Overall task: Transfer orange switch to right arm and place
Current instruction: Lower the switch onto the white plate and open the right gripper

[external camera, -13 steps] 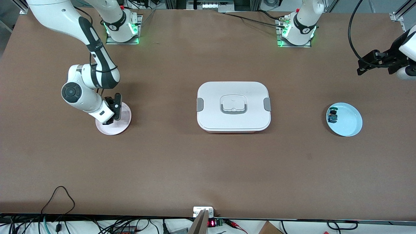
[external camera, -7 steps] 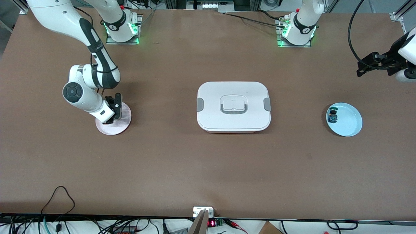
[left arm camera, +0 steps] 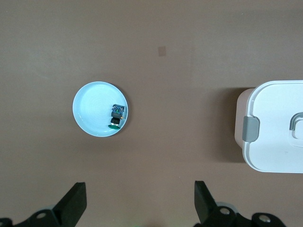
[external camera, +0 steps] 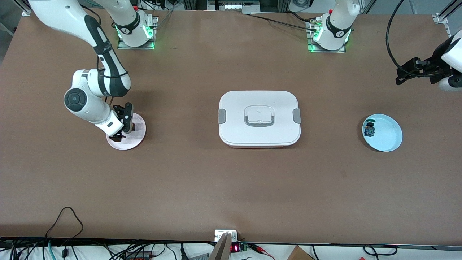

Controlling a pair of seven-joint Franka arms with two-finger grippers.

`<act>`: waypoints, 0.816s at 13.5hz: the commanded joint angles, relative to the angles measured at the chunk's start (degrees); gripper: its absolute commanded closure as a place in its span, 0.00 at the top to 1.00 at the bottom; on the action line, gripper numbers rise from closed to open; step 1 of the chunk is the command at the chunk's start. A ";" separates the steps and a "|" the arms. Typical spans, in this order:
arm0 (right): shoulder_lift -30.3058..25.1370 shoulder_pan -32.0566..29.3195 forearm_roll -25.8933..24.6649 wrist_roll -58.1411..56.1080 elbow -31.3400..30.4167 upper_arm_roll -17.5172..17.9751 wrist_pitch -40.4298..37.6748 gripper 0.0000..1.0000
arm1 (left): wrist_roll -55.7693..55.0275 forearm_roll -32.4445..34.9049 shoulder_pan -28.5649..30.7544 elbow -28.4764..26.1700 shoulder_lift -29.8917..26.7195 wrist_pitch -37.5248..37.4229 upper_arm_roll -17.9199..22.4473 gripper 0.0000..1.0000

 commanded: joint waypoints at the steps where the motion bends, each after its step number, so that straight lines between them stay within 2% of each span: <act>1: -4.63 -0.08 0.82 5.70 1.33 -0.04 -5.27 1.00 | -0.21 0.16 -0.69 0.85 0.38 -0.21 0.40 1.00; 5: -6.31 -0.08 0.90 18.52 8.00 -0.47 -16.16 1.00 | -0.38 0.16 -0.69 0.85 0.38 -0.29 0.40 1.00; 8: -6.58 -0.08 0.82 34.33 14.15 -0.48 -23.89 1.00 | -0.38 0.24 -0.69 0.94 0.38 -0.29 0.22 1.00; 11: -7.54 0.09 0.82 52.16 16.19 -0.48 -29.78 1.00 | -0.30 0.16 -0.69 1.73 0.64 -0.29 0.13 1.00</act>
